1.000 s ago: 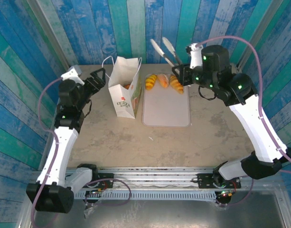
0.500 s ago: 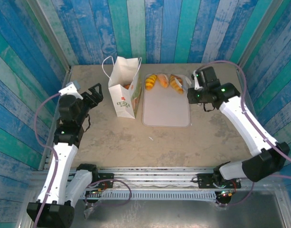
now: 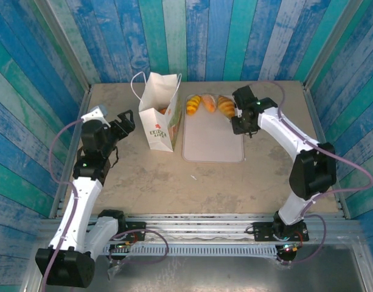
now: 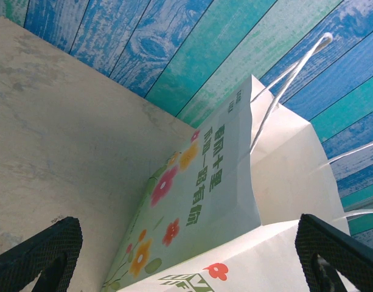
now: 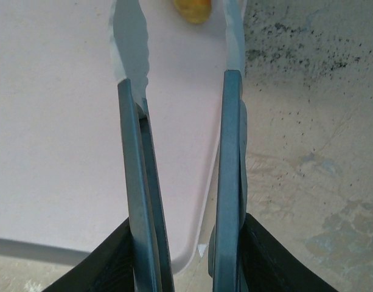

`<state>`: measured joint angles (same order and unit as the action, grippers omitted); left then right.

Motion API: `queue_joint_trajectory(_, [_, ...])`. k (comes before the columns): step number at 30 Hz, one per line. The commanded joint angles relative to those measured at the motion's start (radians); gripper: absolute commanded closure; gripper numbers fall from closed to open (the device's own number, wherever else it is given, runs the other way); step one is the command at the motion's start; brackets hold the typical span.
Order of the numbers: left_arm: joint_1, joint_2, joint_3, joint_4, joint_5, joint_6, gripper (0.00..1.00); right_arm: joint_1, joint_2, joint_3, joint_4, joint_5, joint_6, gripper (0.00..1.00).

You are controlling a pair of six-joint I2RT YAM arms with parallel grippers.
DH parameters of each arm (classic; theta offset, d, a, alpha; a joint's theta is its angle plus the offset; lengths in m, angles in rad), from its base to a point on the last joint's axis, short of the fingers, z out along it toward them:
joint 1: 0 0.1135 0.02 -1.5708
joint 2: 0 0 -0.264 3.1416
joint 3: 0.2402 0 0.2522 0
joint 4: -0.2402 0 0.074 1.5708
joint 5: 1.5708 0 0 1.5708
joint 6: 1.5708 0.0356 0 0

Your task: Place the fake bread into the paper bag

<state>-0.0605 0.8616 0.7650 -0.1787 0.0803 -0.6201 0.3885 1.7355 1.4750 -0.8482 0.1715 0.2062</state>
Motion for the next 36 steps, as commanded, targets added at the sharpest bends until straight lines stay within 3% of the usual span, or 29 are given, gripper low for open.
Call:
queue_joint_trajectory(1, [0.005, 0.022, 0.001, 0.025, -0.022, 0.027, 0.06, -0.014, 0.037, 0.062, 0.027, 0.045, -0.031, 0.56])
queue_joint_trajectory(14, [0.01, 0.16, 0.066, 0.047, -0.019, 0.019, 0.06, -0.048, 0.107, 0.088, 0.082, -0.025, -0.033, 0.53])
queue_joint_trajectory(36, [0.014, 0.176, 0.077, 0.035, -0.034, -0.024, 0.06, -0.067, 0.182, 0.054, 0.166, -0.097, -0.031, 0.51])
